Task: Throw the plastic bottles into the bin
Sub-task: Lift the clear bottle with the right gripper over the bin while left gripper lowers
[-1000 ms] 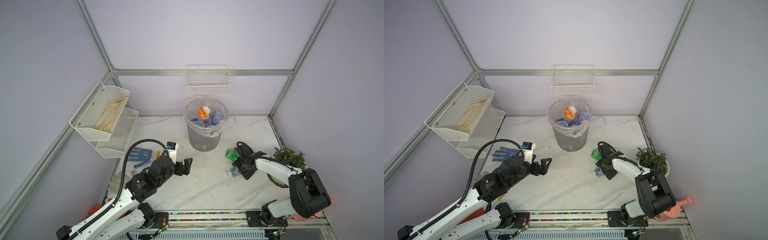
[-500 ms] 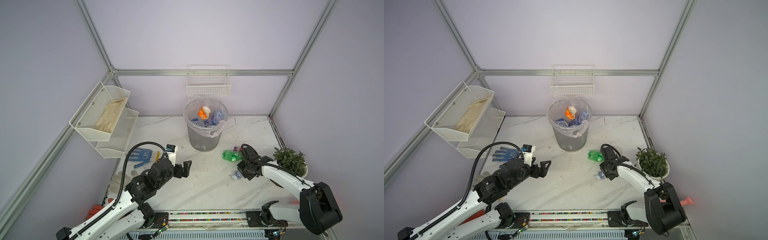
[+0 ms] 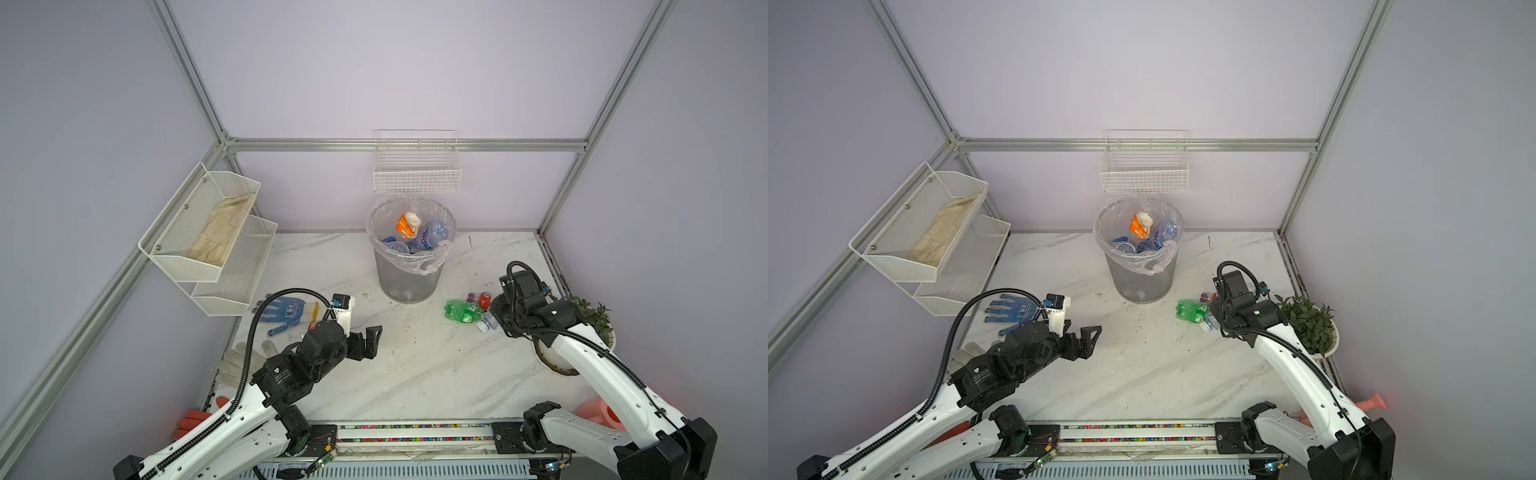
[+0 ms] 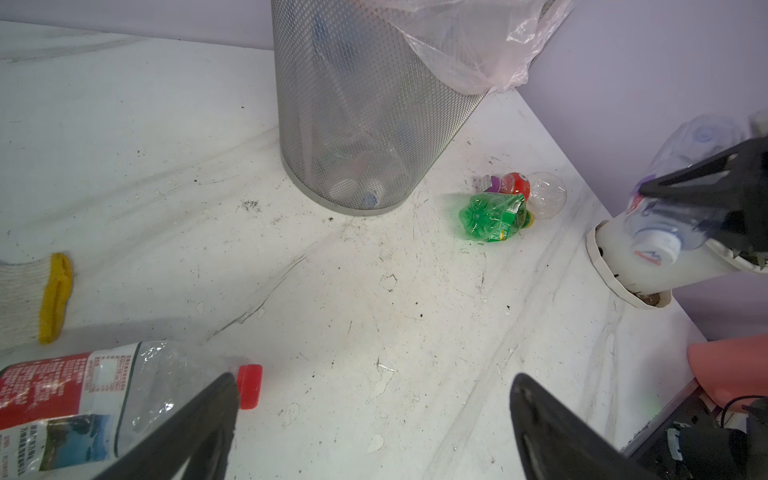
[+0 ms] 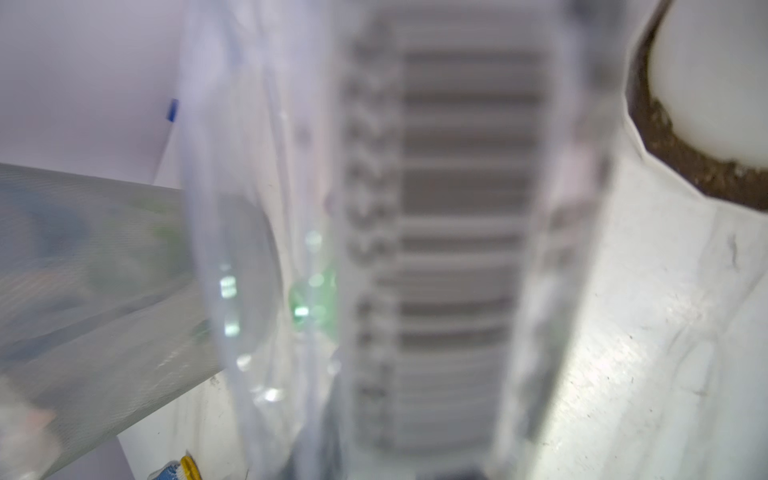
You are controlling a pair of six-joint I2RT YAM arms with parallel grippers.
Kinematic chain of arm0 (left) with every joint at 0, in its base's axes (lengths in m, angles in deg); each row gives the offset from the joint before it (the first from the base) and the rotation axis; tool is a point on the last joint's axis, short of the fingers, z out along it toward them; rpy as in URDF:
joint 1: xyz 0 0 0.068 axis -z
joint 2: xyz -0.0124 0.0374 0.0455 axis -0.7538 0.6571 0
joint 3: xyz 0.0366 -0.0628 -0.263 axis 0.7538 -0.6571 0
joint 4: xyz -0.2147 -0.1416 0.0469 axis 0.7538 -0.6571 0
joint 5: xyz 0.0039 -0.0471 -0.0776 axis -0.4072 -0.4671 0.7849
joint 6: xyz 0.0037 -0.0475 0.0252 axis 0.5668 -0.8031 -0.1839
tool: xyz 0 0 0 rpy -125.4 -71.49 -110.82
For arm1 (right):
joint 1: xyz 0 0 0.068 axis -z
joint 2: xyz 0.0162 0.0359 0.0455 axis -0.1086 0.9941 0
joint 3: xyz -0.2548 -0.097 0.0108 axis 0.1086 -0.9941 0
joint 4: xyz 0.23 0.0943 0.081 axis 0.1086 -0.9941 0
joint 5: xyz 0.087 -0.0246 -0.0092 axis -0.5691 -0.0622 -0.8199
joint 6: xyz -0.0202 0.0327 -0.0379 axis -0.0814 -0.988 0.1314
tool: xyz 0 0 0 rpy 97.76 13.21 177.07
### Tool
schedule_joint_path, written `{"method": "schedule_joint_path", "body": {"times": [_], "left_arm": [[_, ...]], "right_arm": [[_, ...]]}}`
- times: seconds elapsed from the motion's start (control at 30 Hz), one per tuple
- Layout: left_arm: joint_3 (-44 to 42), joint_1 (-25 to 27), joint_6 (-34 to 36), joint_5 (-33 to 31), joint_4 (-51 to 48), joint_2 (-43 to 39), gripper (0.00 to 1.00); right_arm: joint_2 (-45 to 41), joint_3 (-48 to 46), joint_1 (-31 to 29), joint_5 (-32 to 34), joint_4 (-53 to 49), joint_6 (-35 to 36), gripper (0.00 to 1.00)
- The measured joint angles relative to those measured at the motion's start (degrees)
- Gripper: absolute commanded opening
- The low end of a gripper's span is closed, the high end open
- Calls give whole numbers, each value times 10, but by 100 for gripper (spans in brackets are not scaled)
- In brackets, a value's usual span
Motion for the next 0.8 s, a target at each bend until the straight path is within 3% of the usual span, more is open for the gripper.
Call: {"method": "schedule_joint_path", "body": {"times": [0.3,0.6,0.8], "left_arm": [[-22,0,-33,-14,-5,0,100],[-62,-7,-75,-16,-5,-15,100],[-87,-46,-98,-15,-23,-54,100]], "right_arm": [[28,249,-71,62,10,162,0],[151,381,-179,24,41,281,0],[244,476,-236,20,32,327,0]]}}
